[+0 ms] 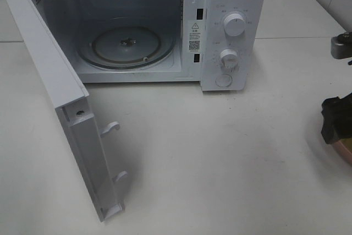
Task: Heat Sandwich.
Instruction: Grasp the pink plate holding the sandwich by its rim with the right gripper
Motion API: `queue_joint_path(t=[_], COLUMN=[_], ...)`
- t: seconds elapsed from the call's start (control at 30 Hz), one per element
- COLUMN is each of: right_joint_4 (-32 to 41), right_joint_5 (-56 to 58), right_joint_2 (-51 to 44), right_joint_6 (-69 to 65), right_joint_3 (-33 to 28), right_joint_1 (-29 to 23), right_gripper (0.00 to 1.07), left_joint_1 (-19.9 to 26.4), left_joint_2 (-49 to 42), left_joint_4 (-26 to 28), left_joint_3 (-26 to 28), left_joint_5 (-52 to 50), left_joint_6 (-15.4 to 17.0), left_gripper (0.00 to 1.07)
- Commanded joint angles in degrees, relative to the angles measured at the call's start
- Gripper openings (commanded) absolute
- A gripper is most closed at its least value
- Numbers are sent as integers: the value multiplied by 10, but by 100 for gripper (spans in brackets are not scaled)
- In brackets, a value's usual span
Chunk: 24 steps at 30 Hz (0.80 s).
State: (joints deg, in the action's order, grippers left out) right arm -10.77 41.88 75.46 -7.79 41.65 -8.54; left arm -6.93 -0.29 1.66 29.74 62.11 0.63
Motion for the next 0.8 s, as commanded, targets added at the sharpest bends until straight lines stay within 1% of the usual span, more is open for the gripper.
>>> queue_joint_path(t=[0.03,0.07,0.17,0.3,0.33,0.47,0.5,0.8], right_joint_4=[-5,-5,0,2,2,1,1,-4], right_joint_5=[-17,-17,-27,-30,-36,-50,-64,-110], right_joint_2=[1,1,5,25,46,77,100,174], right_joint_6=[10,10,17,30,30,30,30,25], right_joint_3=[-1,-1,-1,-1,-1,-1,-1,-1], right_joint_1=[30,30,52,53,53,53,53,53], right_gripper=[95,95,94,94,94,93,93,91], left_joint_1=[1,1,1,1,1,1,1,1], left_joint_2=[-13,-13,-13,-13,-13,-13,-13,-13], left_joint_4=[2,2,2,2,2,2,2,2], left_joint_3=[-1,-1,-1,-1,-1,-1,-1,-1], left_joint_5=[-8,-8,-8,-8,-8,-8,-8,-8], left_joint_6=[3,3,3,3,3,3,3,3], left_gripper=[100,100,100,100,100,100,100,100])
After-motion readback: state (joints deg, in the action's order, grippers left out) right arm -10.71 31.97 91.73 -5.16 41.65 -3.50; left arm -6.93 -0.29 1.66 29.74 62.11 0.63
